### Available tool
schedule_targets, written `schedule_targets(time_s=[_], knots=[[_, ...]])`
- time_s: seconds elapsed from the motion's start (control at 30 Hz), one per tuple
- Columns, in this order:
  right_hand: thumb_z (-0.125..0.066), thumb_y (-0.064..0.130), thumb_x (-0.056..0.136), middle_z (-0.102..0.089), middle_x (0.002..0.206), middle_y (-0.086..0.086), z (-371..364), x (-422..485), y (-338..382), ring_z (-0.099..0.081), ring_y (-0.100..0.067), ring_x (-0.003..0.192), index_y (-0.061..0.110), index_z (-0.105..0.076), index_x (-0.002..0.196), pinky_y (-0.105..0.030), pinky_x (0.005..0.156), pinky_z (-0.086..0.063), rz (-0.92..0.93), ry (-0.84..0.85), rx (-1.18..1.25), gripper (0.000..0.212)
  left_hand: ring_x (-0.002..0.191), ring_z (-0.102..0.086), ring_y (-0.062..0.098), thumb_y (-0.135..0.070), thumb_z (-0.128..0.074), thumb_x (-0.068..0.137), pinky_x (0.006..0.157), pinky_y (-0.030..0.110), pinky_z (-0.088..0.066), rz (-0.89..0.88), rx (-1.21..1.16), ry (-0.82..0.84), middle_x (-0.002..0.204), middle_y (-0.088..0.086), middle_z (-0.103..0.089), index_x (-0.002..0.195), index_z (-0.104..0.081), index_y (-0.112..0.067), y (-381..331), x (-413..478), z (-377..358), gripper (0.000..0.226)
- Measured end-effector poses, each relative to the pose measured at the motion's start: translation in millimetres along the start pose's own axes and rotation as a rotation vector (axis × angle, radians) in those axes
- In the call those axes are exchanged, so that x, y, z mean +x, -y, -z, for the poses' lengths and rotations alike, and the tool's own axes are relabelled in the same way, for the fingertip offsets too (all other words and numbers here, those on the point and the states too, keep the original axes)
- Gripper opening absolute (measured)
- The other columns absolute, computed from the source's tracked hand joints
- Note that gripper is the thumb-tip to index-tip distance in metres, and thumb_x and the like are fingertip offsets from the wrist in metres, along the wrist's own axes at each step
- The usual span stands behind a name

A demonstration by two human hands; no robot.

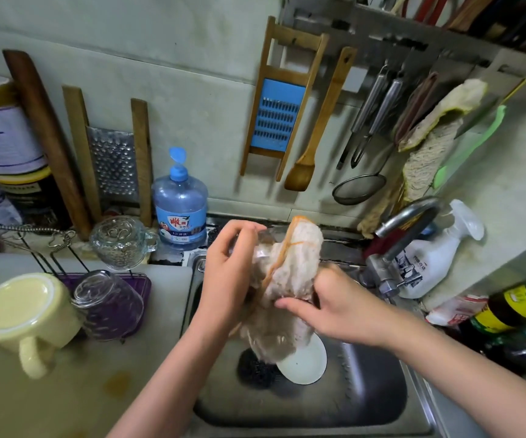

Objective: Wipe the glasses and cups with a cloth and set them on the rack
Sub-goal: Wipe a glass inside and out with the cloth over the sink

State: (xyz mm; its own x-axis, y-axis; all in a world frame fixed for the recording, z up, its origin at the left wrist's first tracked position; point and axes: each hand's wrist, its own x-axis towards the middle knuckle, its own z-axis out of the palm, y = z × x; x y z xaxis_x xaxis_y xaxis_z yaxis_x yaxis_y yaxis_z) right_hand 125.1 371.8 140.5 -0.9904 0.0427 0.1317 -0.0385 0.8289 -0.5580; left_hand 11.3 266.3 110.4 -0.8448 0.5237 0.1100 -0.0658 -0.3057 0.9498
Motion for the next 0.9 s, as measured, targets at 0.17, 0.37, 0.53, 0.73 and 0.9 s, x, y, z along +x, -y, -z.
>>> schedule_targets(time_s=[0.17,0.37,0.53,0.73,0.9], knots=[[-0.065,0.002,0.078,-0.070,0.102,-0.012,-13,-3,-21,-0.055,-0.019,0.101,0.002,-0.063,0.109,-0.013,0.103,-0.034,0.375,-0.038,-0.402,0.031,0.057,-0.057,0.015,-0.022,-0.046,0.095,0.049,0.021,-0.045,0.344,0.029,0.199,0.070,0.007,-0.060,0.084,-0.064,-0.013,-10,5,12,0.023],[-0.039,0.010,0.103,-0.072,0.102,-0.017,-11,-4,-28,-0.065,-0.031,0.109,-0.004,-0.067,0.096,-0.035,0.111,-0.036,0.562,-0.122,-0.715,0.032,0.051,-0.061,0.016,-0.030,-0.045,0.093,0.046,0.020,-0.047,0.539,-0.041,0.249,0.062,0.003,-0.065,0.075,-0.063,-0.015,-13,11,19,0.029],[-0.058,0.000,0.095,-0.072,0.104,-0.014,4,-6,-35,-0.068,-0.023,0.101,-0.005,-0.066,0.108,-0.039,0.103,-0.047,0.777,-0.130,-0.793,0.016,0.049,-0.063,0.016,-0.033,-0.038,0.098,0.047,0.024,-0.053,0.680,-0.045,0.415,0.059,0.005,-0.067,0.063,-0.071,-0.011,-9,10,31,0.053],[-0.059,-0.004,0.092,-0.071,0.112,-0.014,12,-7,-48,-0.066,-0.022,0.109,-0.004,-0.070,0.108,-0.039,0.101,-0.049,0.753,-0.144,-0.781,0.019,0.053,-0.066,0.018,-0.034,-0.054,0.080,0.043,0.026,-0.053,0.694,-0.007,0.426,0.067,0.009,-0.067,0.079,-0.070,-0.011,4,13,40,0.028],[-0.070,-0.008,0.074,-0.066,0.120,-0.010,22,-13,-38,-0.062,-0.023,0.114,0.011,-0.060,0.122,-0.044,0.094,-0.052,0.276,-0.320,-0.276,0.053,0.053,-0.069,0.024,-0.028,-0.049,0.089,0.042,0.026,-0.055,0.764,-0.174,0.274,0.070,0.016,-0.069,0.085,-0.069,-0.005,20,13,46,0.031]])
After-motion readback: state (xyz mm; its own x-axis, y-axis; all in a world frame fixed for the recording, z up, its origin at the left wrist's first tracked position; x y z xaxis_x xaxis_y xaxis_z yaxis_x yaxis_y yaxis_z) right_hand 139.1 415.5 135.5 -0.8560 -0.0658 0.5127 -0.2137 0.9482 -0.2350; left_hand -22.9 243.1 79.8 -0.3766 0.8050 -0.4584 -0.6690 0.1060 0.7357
